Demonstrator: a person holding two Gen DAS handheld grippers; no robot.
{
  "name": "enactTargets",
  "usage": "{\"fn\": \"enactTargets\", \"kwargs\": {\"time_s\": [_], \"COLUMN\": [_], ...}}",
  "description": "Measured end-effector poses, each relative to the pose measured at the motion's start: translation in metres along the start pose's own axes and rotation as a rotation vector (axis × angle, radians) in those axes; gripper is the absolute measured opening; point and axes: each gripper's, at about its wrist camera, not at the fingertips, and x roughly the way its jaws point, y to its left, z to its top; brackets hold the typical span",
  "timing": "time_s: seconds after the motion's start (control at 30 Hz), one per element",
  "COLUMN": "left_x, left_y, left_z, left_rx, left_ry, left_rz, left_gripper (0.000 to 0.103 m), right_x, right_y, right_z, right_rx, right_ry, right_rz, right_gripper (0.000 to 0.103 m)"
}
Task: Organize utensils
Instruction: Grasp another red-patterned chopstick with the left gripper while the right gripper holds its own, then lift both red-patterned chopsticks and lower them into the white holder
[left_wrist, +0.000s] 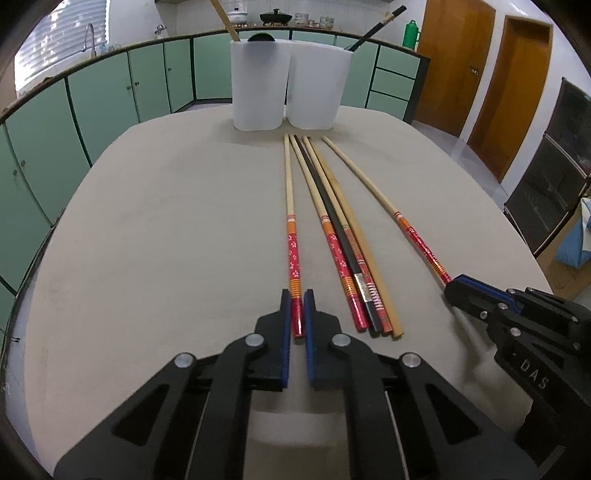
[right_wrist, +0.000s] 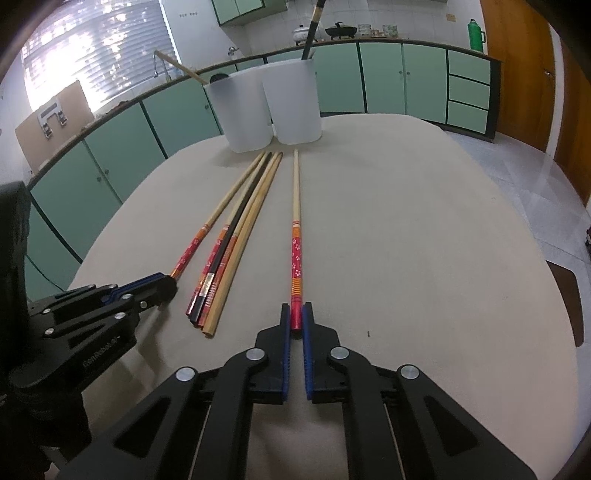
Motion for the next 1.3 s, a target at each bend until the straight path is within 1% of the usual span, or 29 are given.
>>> {"fn": "enactTargets", "kwargs": {"time_s": [0.23,0.37,0.6,0.8,0.97,1.1,1.2,1.3], "left_x": [-0.034,-0.06,-0.097,-0.116,-0.122,-0.124,-0.127,-0.135], "left_y": [0.005,0.006,0.008,0.009,0.008,0.008,0.008,0.007], "left_z": [0.016,0.031,0.065,0.104,0.13,0.146,0.155,0.162], "left_rx": [0.027,0.041,0.046,0.066,0.079,0.077,0.076,0.079], "left_ry": [-0.09,-0.168,-0.293,-0.384,-0.412,-0.421,-0.43,-0.453], "left_rz": [0.022,0.034,0.018,-0.001,-0.039,-0.069,-0.093,-0.117], "left_gripper": [0.005,0.005,0.005,0.005,0.005,0.005,0.005,0.005], "right_x": [-0.024,-0.042,-0.079,-0.099,-0.102,-0.101,-0.104,-0.113], "right_y": [0.001,0.002,0.002,0.006,0.011,0.016,0.017,0.02], "right_z": [0.015,0.028,0.068,0.11,0.145,0.163,0.175,0.191], "right_rx": [-0.02,-0.036,-0.054,-0.103,-0.14,-0.178,-0.188,-0.202], "right_ry": [-0.067,-0.113,-0.217,-0.286,-0.294,-0.29,-0.286,-0.303], "right_rz": [0.007,0.014,0.035,0.045,0.063,0.066,0.102,0.122], "right_gripper": [0.006,0.006,0.006,0.006,0.006,0.006,0.006,0.006]}}
